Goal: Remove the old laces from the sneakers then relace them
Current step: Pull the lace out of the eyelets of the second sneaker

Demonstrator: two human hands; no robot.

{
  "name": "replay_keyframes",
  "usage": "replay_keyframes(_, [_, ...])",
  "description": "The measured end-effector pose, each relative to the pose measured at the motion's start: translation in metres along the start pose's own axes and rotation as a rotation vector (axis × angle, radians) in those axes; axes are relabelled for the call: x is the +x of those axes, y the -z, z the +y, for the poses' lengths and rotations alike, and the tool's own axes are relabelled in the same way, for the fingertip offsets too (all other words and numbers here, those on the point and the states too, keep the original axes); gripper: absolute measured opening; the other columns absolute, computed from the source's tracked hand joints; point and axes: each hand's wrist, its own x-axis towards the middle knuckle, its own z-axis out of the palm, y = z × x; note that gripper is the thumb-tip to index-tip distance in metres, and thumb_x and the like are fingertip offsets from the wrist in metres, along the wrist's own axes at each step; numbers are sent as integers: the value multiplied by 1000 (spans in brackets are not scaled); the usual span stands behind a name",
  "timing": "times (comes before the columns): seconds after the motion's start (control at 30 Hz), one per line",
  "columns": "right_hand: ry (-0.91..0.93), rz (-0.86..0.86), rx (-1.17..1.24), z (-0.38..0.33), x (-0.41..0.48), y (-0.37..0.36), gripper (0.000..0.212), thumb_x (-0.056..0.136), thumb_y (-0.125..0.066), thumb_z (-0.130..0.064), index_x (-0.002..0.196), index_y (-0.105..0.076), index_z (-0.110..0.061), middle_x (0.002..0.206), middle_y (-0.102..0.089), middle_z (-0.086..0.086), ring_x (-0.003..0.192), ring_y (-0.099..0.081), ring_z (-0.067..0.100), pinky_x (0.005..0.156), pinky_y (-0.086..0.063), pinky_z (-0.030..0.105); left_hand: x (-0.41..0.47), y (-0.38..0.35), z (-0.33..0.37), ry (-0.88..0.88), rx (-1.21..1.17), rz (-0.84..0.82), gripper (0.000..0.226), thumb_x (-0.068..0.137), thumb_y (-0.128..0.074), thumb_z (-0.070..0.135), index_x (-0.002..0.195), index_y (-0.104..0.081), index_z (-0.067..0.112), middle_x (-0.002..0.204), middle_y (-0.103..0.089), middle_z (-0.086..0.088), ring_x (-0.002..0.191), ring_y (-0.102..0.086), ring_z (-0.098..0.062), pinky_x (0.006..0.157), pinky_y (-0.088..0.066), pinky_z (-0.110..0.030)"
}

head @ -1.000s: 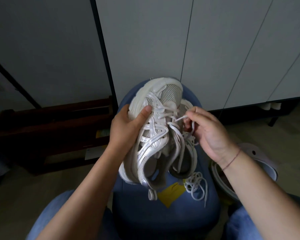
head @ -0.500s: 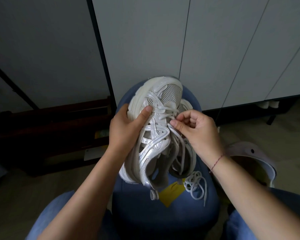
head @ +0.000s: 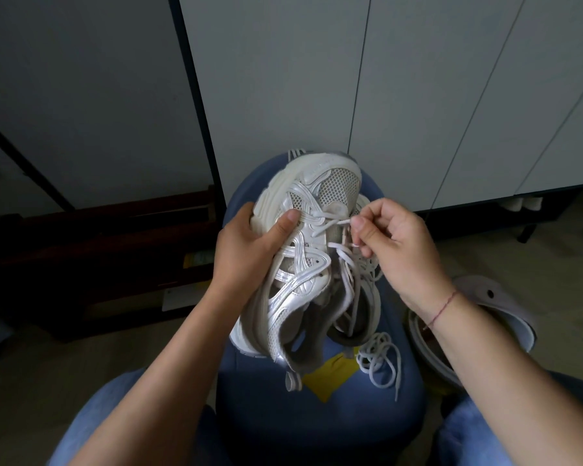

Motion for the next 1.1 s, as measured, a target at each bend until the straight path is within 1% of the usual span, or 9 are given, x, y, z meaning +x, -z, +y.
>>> replay_keyframes(0.1, [-237,-72,433,-4,4,8,11,87,-58,-9,78,-53,-11,57,-46,-6,49,-39,3,45,-30,12,1,2,-1,2,19,9,27,76,-74,55,93,-61,38,92,-72,16,84,-67,6,77,-54,-21])
replay_keyframes(0.2, [-374,-34,747,-1,7,14,16,71,-65,-11,84,-57,-14,64,-56,-4,53,-47,4,50,-38,13,0,0,-1,20,-2,9,28,77,-73,54,94,-63,34,89,-73,17,82,-68,6,74,-53,-19])
replay_keyframes(0.3, [-393,-3,706,7,4,10,26,68,-67,-8,92,-58,-15,80,-64,-1,70,-59,8,63,-49,18,0,-1,-2,55,-44,20,27,79,-73,53,95,-65,32,88,-73,17,82,-69,4,75,-53,-20])
replay_keyframes(0.5, [-265,-55,413,14,-3,-5,25,60,-76,-35,76,-68,-18,77,-67,-3,76,-61,8,76,-50,21,0,0,-2,73,-67,30,32,79,-71,56,100,-66,32,93,-74,16,84,-69,4,74,-51,-18])
replay_keyframes(0.7, [-113,-180,280,12,-1,0,23,80,-63,7,92,-66,-11,87,-70,-5,86,-63,6,79,-51,17,3,7,-2,104,-122,42,42,79,-71,56,109,-68,27,98,-75,12,88,-71,-1,81,-55,-25])
replay_keyframes(0.87, [-47,-2,168,14,-2,-4,6,73,-72,-20,75,-69,-25,77,-70,-10,78,-63,3,74,-49,17,0,2,-1,101,-114,-1,35,79,-72,55,104,-67,31,99,-75,13,89,-71,-2,83,-56,-27])
replay_keyframes(0.93, [-79,26,137,15,-2,-6,8,81,-68,-18,76,-69,-24,75,-70,-11,77,-63,2,74,-48,16,-1,0,-1,101,-109,4,29,79,-72,54,99,-66,34,96,-75,15,87,-70,1,80,-55,-24])
replay_keyframes(1.0, [-199,68,271,13,-1,-8,14,90,-58,-11,80,-66,-16,70,-69,-7,69,-63,4,68,-50,17,1,0,-1,108,-108,20,28,79,-72,54,97,-66,34,93,-75,16,85,-70,2,77,-53,-21])
replay_keyframes(1.1, [-422,69,778,3,5,1,22,96,-45,-15,77,-57,-10,61,-60,-2,54,-56,8,52,-46,17,3,1,-2,115,-106,35,33,78,-71,56,100,-66,32,94,-75,14,84,-70,2,75,-52,-19])
